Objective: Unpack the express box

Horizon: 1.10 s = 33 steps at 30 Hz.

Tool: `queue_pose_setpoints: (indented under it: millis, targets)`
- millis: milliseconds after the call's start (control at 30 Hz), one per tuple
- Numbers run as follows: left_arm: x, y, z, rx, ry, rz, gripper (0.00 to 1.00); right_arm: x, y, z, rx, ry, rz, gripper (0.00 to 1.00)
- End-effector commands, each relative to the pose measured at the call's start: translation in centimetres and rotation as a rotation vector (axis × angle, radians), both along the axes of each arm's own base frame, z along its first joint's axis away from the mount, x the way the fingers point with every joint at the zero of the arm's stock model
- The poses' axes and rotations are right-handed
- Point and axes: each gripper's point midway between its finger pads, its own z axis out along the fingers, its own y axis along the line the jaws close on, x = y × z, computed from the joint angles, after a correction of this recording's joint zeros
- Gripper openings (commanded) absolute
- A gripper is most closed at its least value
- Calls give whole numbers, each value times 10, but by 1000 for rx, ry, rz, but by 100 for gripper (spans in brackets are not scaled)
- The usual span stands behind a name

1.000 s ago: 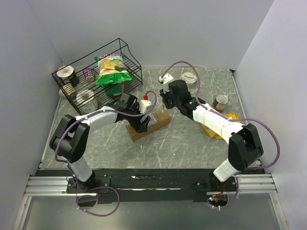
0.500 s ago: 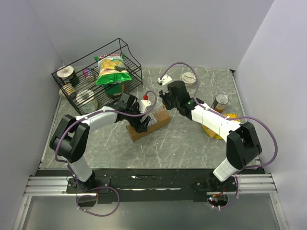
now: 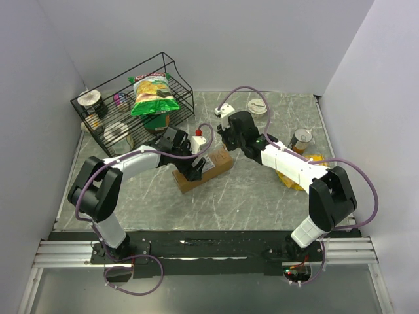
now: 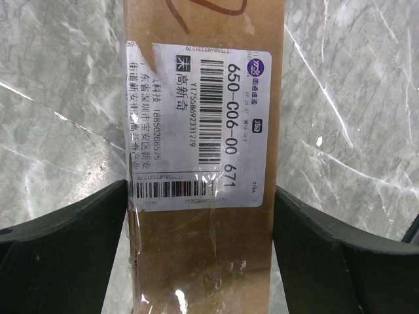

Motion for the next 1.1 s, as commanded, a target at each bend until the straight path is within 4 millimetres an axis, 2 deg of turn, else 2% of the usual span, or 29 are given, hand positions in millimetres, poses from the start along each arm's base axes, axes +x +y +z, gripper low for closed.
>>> queue_pose_setpoints:
  millis: [0, 433, 633, 800, 1067]
  targets:
    - [-26, 3, -30, 33, 169, 45, 85, -15, -2, -7, -36, 46, 10, 0]
    - [-22, 2, -34, 11, 225, 80, 75, -43, -16, -15, -77, 100, -5, 0]
    - [-26, 3, -35, 0, 244, 74, 70, -42, -27, -11, -74, 75, -75, 0]
    - [-28, 2, -35, -5, 250, 63, 67, -46, -30, -16, -48, 86, -101, 0]
    - [-35, 2, -39, 16, 233, 42, 59, -49, -46, -24, -47, 145, -217, 0]
